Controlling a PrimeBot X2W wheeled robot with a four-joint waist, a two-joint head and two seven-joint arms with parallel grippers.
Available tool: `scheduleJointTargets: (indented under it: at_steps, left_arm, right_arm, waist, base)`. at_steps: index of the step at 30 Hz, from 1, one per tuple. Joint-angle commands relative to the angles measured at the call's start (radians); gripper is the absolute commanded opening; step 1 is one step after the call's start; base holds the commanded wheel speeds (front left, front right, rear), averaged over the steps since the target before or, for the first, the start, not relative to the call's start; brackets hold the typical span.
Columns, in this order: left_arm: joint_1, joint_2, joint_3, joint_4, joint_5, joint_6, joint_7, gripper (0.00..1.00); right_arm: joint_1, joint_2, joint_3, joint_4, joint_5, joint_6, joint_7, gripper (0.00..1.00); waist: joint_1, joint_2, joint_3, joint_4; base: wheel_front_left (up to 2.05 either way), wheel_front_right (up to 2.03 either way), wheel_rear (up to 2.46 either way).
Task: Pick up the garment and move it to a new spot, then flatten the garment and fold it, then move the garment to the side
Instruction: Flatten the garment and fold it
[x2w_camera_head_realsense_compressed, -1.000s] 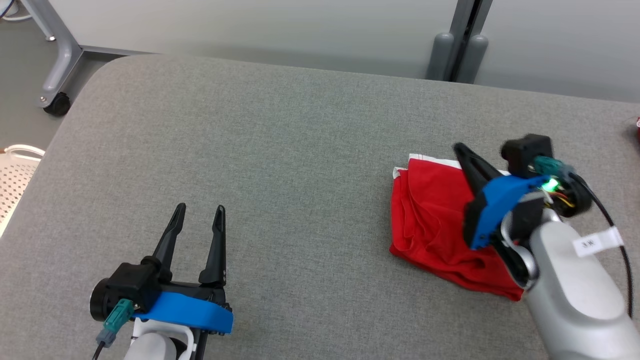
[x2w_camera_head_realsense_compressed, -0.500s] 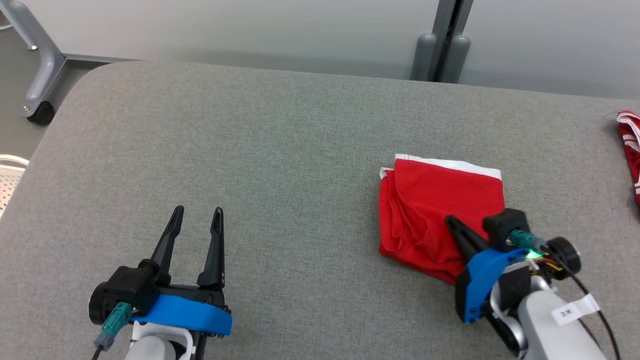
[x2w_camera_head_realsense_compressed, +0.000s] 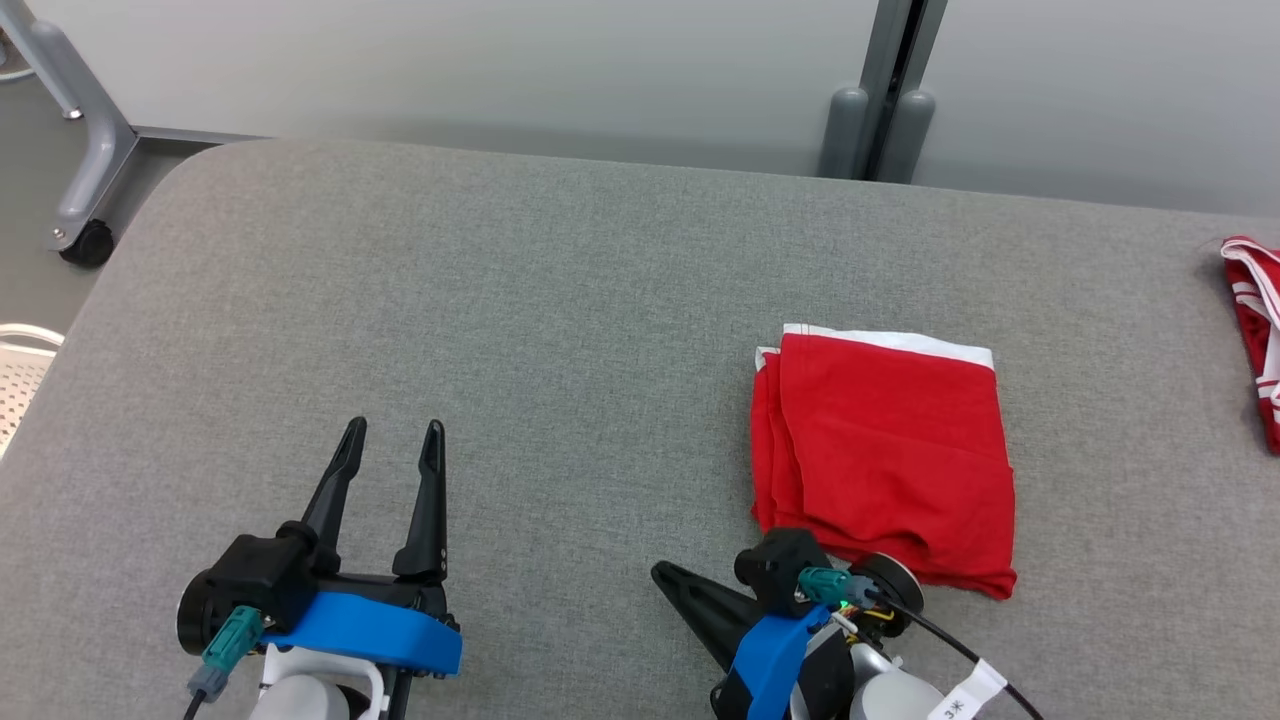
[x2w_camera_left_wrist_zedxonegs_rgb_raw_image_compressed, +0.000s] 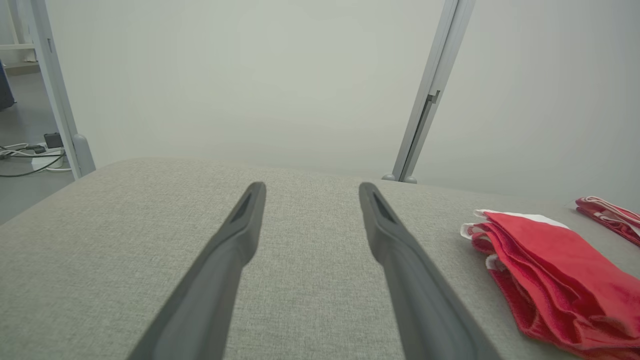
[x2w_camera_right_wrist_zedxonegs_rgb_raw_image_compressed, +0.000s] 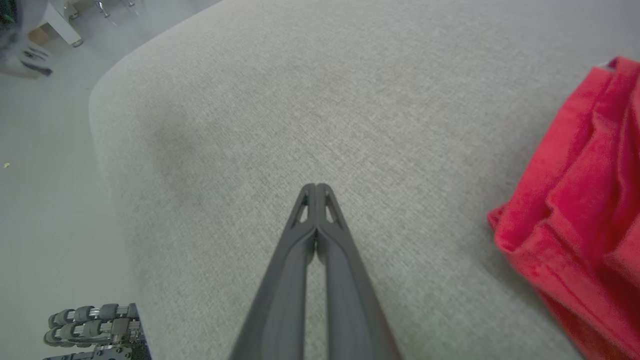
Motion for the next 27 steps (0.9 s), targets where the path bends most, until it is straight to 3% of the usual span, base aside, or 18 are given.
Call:
scheduleJointTargets:
  at_steps: [1,3,4,5,6,19,27]
  left_arm:
    - [0.005,0.002,0.002,0.003,0.000,-0.001,-0.004,1.00]
    - [0.011,0.000,0.009,0.007,0.004,0.000,-0.004,1.00]
    - [0.014,-0.001,0.013,0.009,0.005,0.001,-0.004,1.00]
    - [0.017,-0.001,0.017,0.011,0.007,0.002,-0.004,1.00]
    - [0.020,-0.001,0.022,0.012,0.008,0.003,-0.004,1.00]
    - [0.103,0.029,0.081,0.006,0.002,0.023,-0.004,1.00]
    - [0.151,0.043,0.088,-0.002,-0.001,0.033,-0.004,1.00]
  right_arm:
    - [0.009,0.005,0.003,-0.024,0.025,0.000,-0.024,0.00]
    - [0.019,0.008,-0.018,-0.059,0.048,0.000,-0.057,0.00]
    - [0.027,0.010,-0.041,-0.078,0.059,0.000,-0.076,0.05]
    - [0.037,0.011,-0.065,-0.097,0.063,0.000,-0.091,0.84]
    - [0.048,0.013,-0.098,-0.120,0.068,0.000,-0.106,1.00]
    - [0.206,0.020,-0.555,-0.353,-0.083,0.000,-0.162,1.00]
    - [0.255,0.019,-0.680,-0.319,-0.130,0.000,-0.195,1.00]
  waist:
    - [0.0000,0.0000,-0.008,-0.007]
    - [0.0000,0.0000,-0.018,-0.016]
    - [0.0000,0.0000,-0.025,-0.021]
    - [0.0000,0.0000,-0.032,-0.027]
    - [0.0000,0.0000,-0.039,-0.033]
    - [0.0000,0.0000,-0.118,-0.125]
    - [0.0000,0.0000,-0.144,-0.160]
  base:
    - [0.00,0.00,0.00]
    - [0.00,0.00,0.00]
    - [0.00,0.00,0.00]
    - [0.00,0.00,0.00]
    - [0.00,0.00,0.00]
    - [0.00,0.00,0.00]
    - [0.00,0.00,0.00]
